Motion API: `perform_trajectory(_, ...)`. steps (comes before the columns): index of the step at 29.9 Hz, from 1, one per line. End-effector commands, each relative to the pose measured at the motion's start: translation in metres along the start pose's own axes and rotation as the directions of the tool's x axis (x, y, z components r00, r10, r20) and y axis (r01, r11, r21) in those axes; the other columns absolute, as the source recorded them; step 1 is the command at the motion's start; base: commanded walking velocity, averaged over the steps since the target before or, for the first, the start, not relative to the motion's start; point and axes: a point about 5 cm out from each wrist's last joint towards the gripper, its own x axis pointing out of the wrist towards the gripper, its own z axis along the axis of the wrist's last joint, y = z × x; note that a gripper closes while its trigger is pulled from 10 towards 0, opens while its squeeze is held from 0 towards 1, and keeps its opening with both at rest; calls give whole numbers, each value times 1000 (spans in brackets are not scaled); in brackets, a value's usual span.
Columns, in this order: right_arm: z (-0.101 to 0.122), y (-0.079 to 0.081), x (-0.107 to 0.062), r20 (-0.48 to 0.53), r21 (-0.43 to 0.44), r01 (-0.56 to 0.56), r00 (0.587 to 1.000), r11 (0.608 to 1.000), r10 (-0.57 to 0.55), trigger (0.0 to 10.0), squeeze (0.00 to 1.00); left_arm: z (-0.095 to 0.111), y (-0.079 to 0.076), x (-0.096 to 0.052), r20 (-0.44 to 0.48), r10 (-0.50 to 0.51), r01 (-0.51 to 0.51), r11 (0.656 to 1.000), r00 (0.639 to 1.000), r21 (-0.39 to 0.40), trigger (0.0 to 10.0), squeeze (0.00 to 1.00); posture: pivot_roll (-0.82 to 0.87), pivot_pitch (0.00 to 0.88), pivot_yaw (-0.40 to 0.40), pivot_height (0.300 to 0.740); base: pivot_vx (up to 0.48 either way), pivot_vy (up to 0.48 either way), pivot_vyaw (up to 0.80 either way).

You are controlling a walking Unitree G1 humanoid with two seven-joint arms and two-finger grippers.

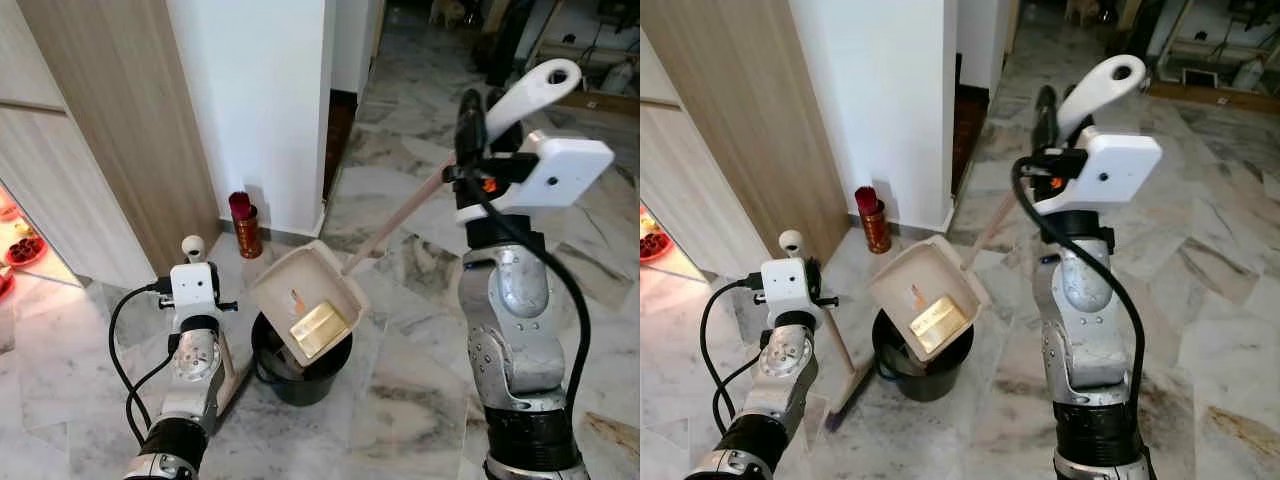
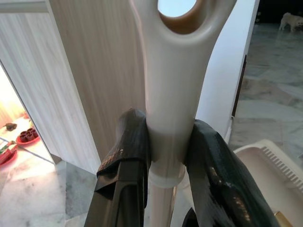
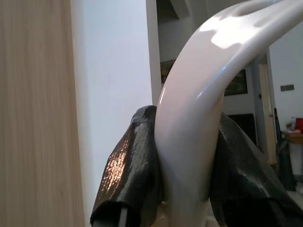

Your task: Sweep floor

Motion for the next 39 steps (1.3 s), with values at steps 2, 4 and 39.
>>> perform_trajectory(2, 27, 11, 5, 152, 26, -45, 988, 999, 40, 10000, 0, 9, -2, 3, 51, -6, 7, 1000, 999, -7, 10000, 0, -11, 27, -4, 740, 0, 0, 0)
perform_trajectory(4, 30, 15, 5, 179, 17, -65, 982, 998, 61, 10000, 0, 9, -2, 3, 52, -6, 7, 1000, 999, -11, 10000, 0, -11, 27, -4, 740, 0, 0, 0)
perform_trajectory(39, 42, 72, -16, 300, -196, -346, 870, 918, 392, 10000, 0, 10, -3, 1, 63, -17, 18, 1000, 998, -24, 10000, 0, -13, 33, -5, 740, 0, 0, 0)
